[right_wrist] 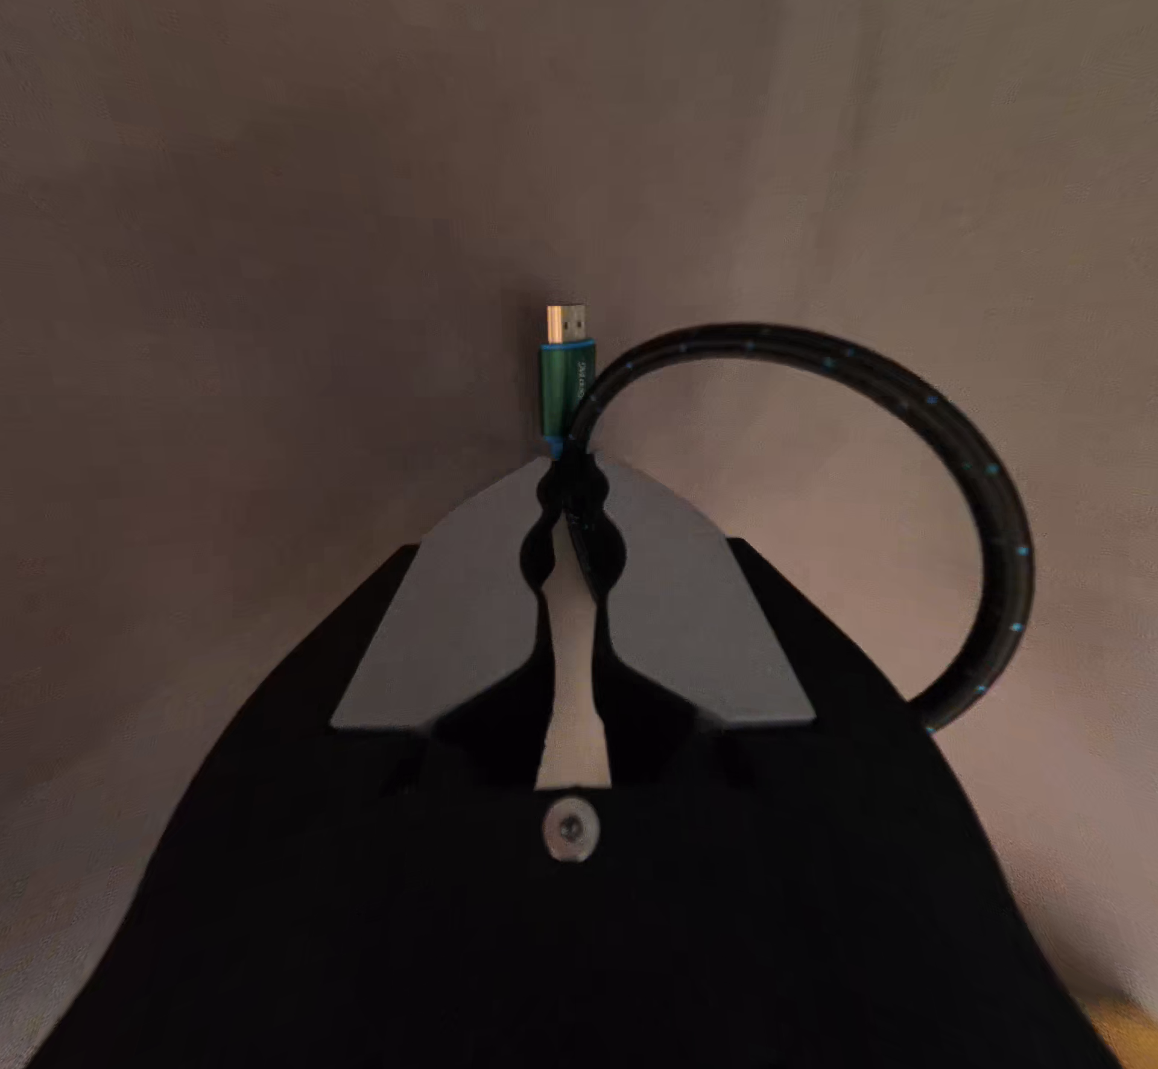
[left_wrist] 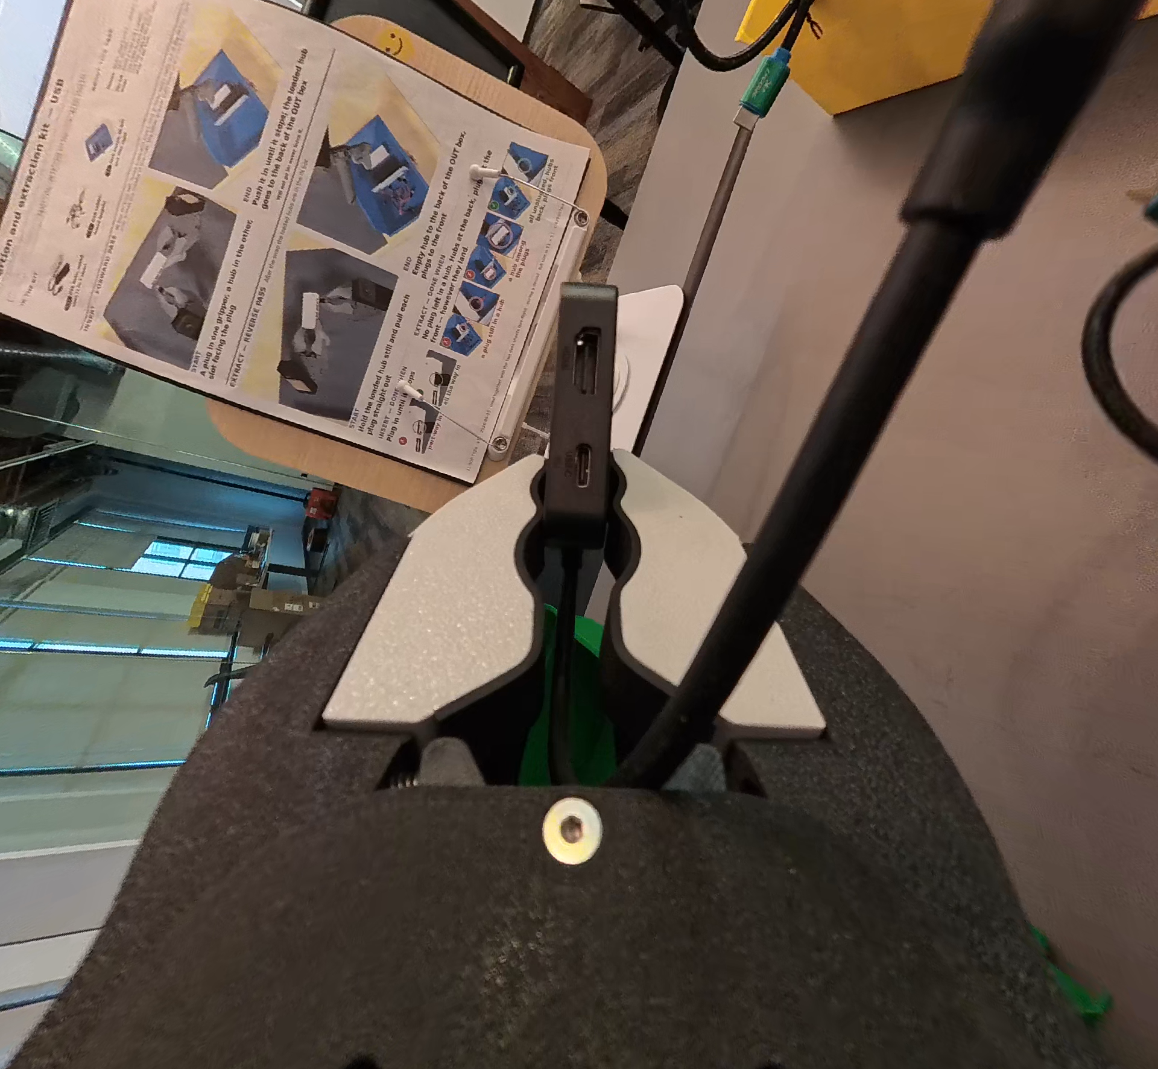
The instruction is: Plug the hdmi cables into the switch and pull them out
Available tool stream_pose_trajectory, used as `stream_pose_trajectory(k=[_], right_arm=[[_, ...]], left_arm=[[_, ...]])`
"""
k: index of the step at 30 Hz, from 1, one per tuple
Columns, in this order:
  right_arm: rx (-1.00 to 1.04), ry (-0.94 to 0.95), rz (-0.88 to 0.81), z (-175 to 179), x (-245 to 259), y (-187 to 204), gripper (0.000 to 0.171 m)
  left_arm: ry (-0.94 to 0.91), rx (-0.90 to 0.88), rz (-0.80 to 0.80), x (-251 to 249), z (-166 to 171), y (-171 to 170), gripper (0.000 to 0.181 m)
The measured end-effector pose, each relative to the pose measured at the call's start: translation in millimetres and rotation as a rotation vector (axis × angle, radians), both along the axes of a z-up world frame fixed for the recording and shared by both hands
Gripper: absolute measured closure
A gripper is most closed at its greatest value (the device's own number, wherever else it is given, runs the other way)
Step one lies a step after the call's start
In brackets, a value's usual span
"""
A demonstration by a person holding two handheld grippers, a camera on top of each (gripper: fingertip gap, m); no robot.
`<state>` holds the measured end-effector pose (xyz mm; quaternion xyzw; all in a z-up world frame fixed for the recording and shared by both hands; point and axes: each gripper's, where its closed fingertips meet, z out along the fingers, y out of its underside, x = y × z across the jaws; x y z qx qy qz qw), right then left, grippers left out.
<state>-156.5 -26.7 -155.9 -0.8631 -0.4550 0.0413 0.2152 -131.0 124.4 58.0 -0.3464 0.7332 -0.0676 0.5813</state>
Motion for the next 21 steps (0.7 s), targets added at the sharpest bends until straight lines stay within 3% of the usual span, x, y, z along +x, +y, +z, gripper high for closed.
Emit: stream_pose_trajectory(k=[5, 9, 11, 16, 21], right_arm=[[0.245, -0.349, -0.043, -2, 33, 2, 0.164], [0.207, -0.223, -0.122, -2, 30, -1, 0.162], [0.157, -0.155, -0.127, -3, 29, -3, 0.153], [0.107, -0.102, -0.119, -4, 28, 1, 0.149], [0.080, -0.028, -0.114, -6, 21, 7, 0.155]], left_arm=[[0.009, 0.010, 0.002, 2, -2, -1, 0.167], [0.020, 0.018, 0.000, 4, -5, -4, 0.167], [0.023, 0.022, -0.001, 4, -5, -5, 0.167], [0.020, 0.019, -0.001, 4, -5, -5, 0.167], [0.017, 0.017, -0.002, 3, -4, -5, 0.167]])
